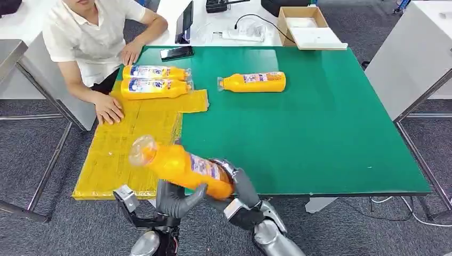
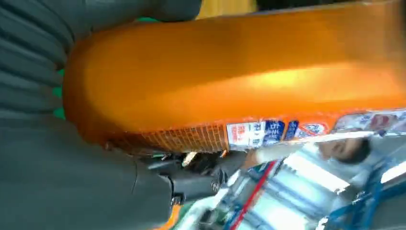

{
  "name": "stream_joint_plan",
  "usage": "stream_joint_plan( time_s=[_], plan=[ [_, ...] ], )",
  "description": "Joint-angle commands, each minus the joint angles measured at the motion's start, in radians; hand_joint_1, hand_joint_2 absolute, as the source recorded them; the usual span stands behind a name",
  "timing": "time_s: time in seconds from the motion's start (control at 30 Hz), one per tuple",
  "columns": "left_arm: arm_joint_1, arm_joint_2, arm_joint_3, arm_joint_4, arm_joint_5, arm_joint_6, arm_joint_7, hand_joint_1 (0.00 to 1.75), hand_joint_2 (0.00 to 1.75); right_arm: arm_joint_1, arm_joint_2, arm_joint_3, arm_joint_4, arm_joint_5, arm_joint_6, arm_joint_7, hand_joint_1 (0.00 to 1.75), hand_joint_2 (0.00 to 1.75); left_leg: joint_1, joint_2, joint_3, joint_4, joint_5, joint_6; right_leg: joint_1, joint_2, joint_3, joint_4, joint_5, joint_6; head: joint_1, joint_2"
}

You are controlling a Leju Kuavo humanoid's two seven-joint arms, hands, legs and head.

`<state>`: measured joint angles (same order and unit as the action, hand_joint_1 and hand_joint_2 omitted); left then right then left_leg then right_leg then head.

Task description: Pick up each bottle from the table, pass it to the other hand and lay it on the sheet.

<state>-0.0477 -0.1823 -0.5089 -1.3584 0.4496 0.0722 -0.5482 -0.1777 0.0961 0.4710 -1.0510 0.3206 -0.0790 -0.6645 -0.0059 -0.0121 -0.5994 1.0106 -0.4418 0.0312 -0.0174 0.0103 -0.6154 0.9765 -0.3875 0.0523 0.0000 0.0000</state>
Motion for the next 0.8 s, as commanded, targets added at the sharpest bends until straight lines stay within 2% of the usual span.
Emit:
stream_joint_plan(
  time_s=[0.03, 0.23, 0.27, 0.3, 0.33, 0.37, 0.43, 0.47, 0.77, 0.8],
  plan=[
    [-0.062, -0.007, -0.001, 0.091, 0.095, -0.064, 0.063, 0.00, 1.75, 0.012, -0.056, 0.252, -0.056, -0.046, -0.018, -0.034, 1.75, 1.75, 0.000, -0.001, 0.002, -0.001, 0.000, -0.001, 0.000, -0.002, 0.002, -0.001, -0.001, -0.001, 0.000, 0.000],
    [-0.053, -0.001, 0.009, 0.034, 0.151, -0.126, 0.035, 0.00, 1.75, 0.006, -0.049, 0.285, 0.015, -0.091, 0.010, -0.034, 1.75, 1.75, 0.000, 0.000, 0.002, -0.001, -0.001, -0.001, 0.000, -0.002, 0.003, -0.001, -0.001, -0.001, 0.000, 0.000],
    [-0.051, 0.001, 0.010, 0.026, 0.153, -0.131, 0.034, 0.35, 1.75, 0.006, -0.050, 0.286, 0.018, -0.093, 0.011, -0.034, 1.75, 1.75, 0.001, 0.000, 0.005, -0.001, -0.002, -0.002, 0.001, -0.003, 0.005, -0.001, -0.002, -0.003, 0.000, 0.000],
    [-0.056, -0.002, 0.010, 0.003, 0.163, -0.145, 0.035, 1.59, 1.75, -0.011, -0.040, 0.290, 0.037, -0.102, 0.015, -0.034, 1.75, 1.75, 0.001, 0.001, 0.003, -0.001, -0.001, -0.002, 0.001, -0.001, 0.004, -0.001, -0.001, -0.002, 0.000, 0.000],
    [-0.058, -0.003, 0.012, -0.006, 0.171, -0.150, 0.042, 1.75, 1.75, -0.019, -0.031, 0.285, 0.053, -0.104, 0.015, -0.034, 1.75, 1.75, 0.001, 0.001, 0.002, 0.000, -0.001, -0.002, 0.001, -0.001, 0.002, -0.001, -0.001, -0.002, 0.000, 0.000],
    [-0.058, -0.004, 0.013, -0.008, 0.177, -0.154, 0.047, 1.75, 1.75, -0.021, -0.028, 0.282, 0.059, -0.104, 0.012, -0.034, 1.36, 1.75, 0.001, 0.001, 0.003, 0.000, -0.002, -0.003, 0.002, -0.002, 0.004, 0.000, -0.002, -0.003, 0.000, 0.000],
    [-0.050, 0.000, 0.021, -0.012, 0.218, -0.191, 0.067, 1.75, 1.75, -0.021, -0.024, 0.265, 0.079, -0.102, 0.010, -0.034, 0.14, 1.75, 0.001, 0.000, 0.002, 0.000, -0.001, -0.002, 0.001, -0.002, 0.002, -0.001, -0.001, -0.002, 0.000, 0.000],
    [-0.037, 0.002, 0.034, -0.010, 0.244, -0.217, 0.077, 1.75, 1.75, -0.009, -0.022, 0.235, 0.088, -0.106, 0.020, -0.034, 0.00, 1.75, 0.001, 0.000, 0.002, -0.001, 0.000, -0.001, 0.001, -0.002, 0.002, -0.001, -0.001, -0.001, 0.000, 0.000],
    [-0.021, 0.012, 0.057, -0.008, 0.274, -0.246, 0.089, 1.75, 1.75, 0.011, -0.032, 0.209, 0.068, -0.102, 0.033, -0.034, 0.00, 1.75, 0.001, 0.001, 0.005, -0.001, -0.002, -0.002, 0.001, -0.002, 0.005, -0.001, -0.002, -0.002, 0.000, 0.000],
    [-0.018, 0.004, 0.075, -0.007, 0.291, -0.263, 0.098, 1.75, 1.75, 0.017, -0.031, 0.186, 0.073, -0.077, 0.026, -0.033, 0.00, 0.00, 0.001, 0.001, 0.003, 0.000, -0.001, -0.002, 0.001, -0.002, 0.003, -0.001, -0.001, -0.002, 0.000, 0.000]
  ],
)
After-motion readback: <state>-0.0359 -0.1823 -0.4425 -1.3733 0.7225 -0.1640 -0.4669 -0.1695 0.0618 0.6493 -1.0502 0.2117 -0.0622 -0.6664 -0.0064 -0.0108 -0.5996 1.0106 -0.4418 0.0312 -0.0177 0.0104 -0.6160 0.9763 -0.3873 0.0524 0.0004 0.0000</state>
